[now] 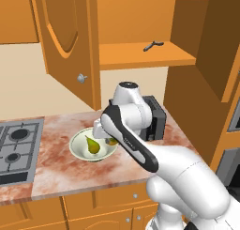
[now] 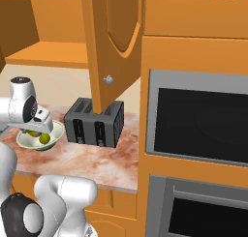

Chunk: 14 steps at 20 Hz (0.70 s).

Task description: Open the cabinet. Pick the mango and pear from the cabinet and place them into the bowl. Then close the cabinet.

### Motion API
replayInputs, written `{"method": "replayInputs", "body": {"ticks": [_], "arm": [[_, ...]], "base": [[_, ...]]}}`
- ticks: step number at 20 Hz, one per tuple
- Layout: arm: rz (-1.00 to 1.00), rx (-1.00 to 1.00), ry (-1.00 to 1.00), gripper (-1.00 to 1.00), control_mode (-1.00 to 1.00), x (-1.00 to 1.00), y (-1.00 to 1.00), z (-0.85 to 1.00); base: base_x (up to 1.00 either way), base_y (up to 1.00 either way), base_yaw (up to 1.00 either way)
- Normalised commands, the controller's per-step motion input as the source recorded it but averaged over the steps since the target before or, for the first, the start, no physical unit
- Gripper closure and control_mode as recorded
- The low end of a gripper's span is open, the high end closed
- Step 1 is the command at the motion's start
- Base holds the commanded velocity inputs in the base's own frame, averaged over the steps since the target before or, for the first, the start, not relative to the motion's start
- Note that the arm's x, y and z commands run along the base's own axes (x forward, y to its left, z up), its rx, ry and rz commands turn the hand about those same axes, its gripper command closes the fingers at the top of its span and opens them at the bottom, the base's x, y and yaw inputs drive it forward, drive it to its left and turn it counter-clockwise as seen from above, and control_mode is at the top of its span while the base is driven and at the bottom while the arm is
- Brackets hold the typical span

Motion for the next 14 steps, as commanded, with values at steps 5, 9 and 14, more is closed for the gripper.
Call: {"method": "replayInputs", "body": {"ticks": [5,9,14], "arm": [[0.0,-0.02,-0.03,1.0,-1.0,0.27,0.0,-0.25],[0.0,-0.04,-0.14,1.0,-1.0,0.26,0.0,-0.25],[0.0,-0.03,-0.14,1.0,-1.0,0.43,0.0,-0.14]], "base": [[0.0,0.0,0.0],[0.0,0.0,0.0],[0.0,0.0,0.0]]}}
